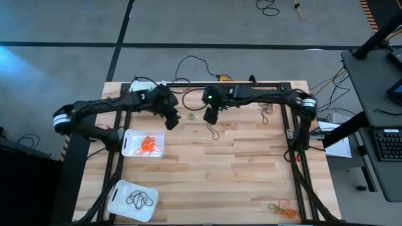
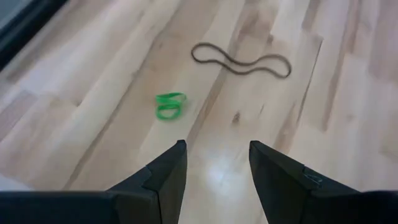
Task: Sort rubber bands into baskets
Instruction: Put the green rubber band into the top white bin
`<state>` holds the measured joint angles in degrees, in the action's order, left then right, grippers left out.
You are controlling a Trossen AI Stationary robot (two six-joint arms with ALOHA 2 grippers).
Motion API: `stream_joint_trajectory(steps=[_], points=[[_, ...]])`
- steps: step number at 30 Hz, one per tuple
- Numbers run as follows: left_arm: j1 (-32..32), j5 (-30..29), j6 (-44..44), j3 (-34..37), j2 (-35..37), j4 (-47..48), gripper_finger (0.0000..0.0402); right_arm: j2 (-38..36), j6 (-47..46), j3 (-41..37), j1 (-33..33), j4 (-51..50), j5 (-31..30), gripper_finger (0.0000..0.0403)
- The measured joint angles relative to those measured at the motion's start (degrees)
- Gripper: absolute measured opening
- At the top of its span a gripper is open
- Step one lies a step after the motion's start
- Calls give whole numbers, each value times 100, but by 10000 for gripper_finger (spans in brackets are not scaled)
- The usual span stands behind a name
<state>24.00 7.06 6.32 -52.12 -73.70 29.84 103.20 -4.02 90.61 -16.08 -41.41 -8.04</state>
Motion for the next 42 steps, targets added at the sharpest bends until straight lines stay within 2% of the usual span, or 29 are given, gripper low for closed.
stream_joint_trajectory(steps=[7,12,17,22,32,35,38,40,42], points=[[-6,164,-980,-2,-879,-1141,158,-1240,-358,-4,330,15,-738,203],[10,464,-1384,-17,-1518,-1428,158,-1688,-742,-26,646,-20,-1162,203],[16,402,-1393,-68,-2145,-1840,158,-1782,-1030,-36,943,-47,-1305,203],[65,-222,-1352,-98,-2558,-2092,158,-1782,-1354,-48,1108,-339,-1307,203],[183,-148,-1264,-184,-3237,-2503,152,-1769,-1507,-76,1116,-1135,-1319,203],[183,-176,-1256,-202,-3266,-2457,127,-1771,-1597,-84,1021,-1811,-1411,203],[191,-392,-1088,-203,-3242,-2395,71,-1775,-1857,-213,799,-2443,-1464,203],[214,-503,-919,-201,-3219,-2357,25,-1777,-1917,-352,655,-2520,-1458,203],[268,-441,-653,-203,-3172,-2287,10,-1779,-1803,-513,568,-2475,-1444,203]])
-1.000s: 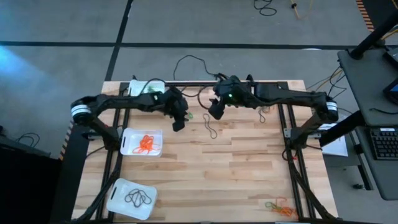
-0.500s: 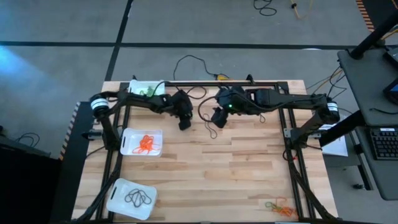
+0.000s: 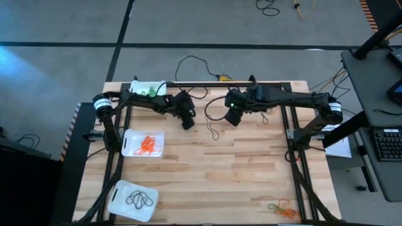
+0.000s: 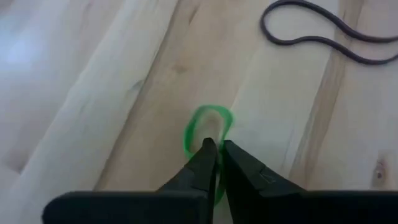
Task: Sort rubber bands into baskets
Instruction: Put the green rubber band into the top white bin
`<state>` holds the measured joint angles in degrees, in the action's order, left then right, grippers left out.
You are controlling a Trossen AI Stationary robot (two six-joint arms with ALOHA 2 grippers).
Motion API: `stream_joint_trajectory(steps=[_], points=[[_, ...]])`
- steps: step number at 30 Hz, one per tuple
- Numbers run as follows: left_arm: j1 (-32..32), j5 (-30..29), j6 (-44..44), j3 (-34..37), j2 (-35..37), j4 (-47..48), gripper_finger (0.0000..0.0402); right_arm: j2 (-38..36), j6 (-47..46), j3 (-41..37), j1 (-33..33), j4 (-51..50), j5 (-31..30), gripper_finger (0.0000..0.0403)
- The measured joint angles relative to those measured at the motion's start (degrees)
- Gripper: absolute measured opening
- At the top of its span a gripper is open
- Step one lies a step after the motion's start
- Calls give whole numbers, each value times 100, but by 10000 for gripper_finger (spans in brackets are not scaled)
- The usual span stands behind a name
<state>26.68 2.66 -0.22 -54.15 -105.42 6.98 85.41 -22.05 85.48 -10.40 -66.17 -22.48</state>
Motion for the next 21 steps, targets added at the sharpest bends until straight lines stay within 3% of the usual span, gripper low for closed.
stream_joint_trajectory(steps=[7,14,18,21], points=[[32,152,484,27,982,574,2,-5,181,-821,-78,748,152,203],[368,-1374,298,-282,2277,2021,1,-5,-265,-1489,-59,1395,1007,203],[1060,-1847,546,-356,2457,2724,0,-5,-345,-1673,-50,1784,1097,203],[1660,-1880,824,-380,2467,2885,0,-3,-290,-1713,-50,1935,1097,203]])
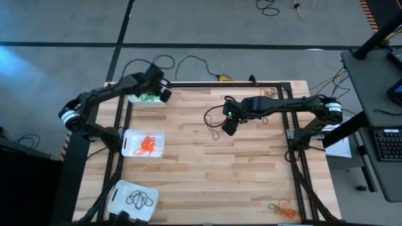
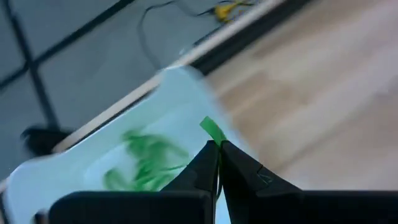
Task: Sort rubber bands into baskets
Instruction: Put the green rubber band into the top white bin
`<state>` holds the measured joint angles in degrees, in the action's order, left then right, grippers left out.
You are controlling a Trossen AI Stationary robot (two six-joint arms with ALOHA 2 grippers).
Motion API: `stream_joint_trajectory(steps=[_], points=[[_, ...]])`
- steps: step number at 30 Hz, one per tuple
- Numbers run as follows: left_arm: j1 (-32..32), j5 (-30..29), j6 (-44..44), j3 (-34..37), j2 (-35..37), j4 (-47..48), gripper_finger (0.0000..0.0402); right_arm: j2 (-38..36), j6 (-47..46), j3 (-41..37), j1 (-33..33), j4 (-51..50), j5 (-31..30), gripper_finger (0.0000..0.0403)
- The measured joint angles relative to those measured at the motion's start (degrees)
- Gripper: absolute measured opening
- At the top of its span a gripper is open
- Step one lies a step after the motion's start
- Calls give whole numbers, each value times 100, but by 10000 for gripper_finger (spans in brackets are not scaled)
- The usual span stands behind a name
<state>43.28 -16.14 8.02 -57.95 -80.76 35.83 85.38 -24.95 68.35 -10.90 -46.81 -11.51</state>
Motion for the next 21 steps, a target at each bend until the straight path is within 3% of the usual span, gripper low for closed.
stream_joint_trajectory(steps=[5,9,17,21], points=[[833,69,106,-16,-356,196,0,-2,4,1,0,134,0,203],[1351,743,116,-87,-957,645,0,0,-2,27,13,140,0,203],[1450,838,426,-129,-1429,667,1,-2,-13,45,13,132,149,203],[1458,787,513,-128,-1508,673,21,-2,-15,46,54,131,163,203]])
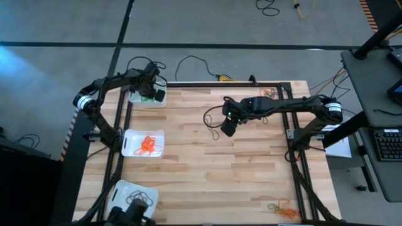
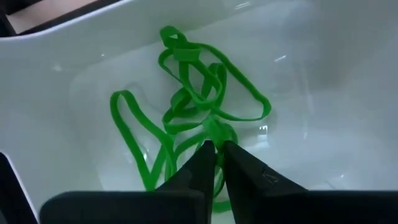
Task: Sort rubber bands into baskets
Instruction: Put the green rubber band into the top white bin, then put the black rubber band into the bottom white bin
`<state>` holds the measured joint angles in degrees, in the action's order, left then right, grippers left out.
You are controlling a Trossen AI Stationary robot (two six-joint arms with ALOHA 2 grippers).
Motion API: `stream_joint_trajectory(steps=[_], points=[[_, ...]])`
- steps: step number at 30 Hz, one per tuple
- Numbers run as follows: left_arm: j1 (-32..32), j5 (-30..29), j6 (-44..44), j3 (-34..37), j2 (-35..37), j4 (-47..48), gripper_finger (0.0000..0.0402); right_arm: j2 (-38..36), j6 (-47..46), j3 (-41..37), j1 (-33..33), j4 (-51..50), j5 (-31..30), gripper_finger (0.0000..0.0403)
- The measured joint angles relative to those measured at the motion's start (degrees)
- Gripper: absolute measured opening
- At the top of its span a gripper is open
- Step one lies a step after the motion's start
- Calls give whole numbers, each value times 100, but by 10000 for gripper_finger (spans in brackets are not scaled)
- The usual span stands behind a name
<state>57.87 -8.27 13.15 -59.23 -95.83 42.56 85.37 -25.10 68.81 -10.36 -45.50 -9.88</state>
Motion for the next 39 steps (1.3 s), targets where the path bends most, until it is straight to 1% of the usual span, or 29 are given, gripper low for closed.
stream_joint_trajectory(steps=[4,7,9,12,15,18,20,22,24,27,29,31,34,36,39], points=[[-27,-18,-307,1,32,-27,60,0,64,5,31,-4,6,203],[-56,-19,-432,1,226,3,96,-10,383,5,33,-49,6,203],[-108,-20,-413,1,488,103,121,-50,584,5,33,-151,6,203],[-344,-29,-226,3,1099,160,156,-154,979,5,33,-280,-8,203],[-822,-36,-54,2,1785,159,184,-282,1544,5,20,-215,-51,203],[-1479,-242,454,3,2375,78,203,-384,2192,5,-33,-126,-62,203],[-2016,-478,959,4,2629,73,212,-444,2524,5,-77,-34,-62,203],[-2619,-773,1690,8,2764,68,219,-500,2868,3,-89,-1,-66,203],[-3244,-1115,2361,14,2783,12,226,-550,3190,3,-85,-1,-60,203],[-4262,-1512,3140,16,2606,-355,234,-624,3577,3,-78,-2,-38,203],[-4873,-1681,3490,16,2376,-686,239,-699,3715,3,-80,-16,-21,203],[-5320,-1800,3800,16,2112,-1059,247,-806,3749,3,-81,-61,-18,203],[-5696,-1835,4237,16,1672,-1409,260,-1027,3589,-4,-65,-145,-3,203],[-5791,-1738,4471,16,1363,-1531,271,-1211,3407,-30,-65,-181,104,203],[-5827,-1566,4534,-146,905,-1579,289,-1520,3015,-103,-65,-212,409,203]])
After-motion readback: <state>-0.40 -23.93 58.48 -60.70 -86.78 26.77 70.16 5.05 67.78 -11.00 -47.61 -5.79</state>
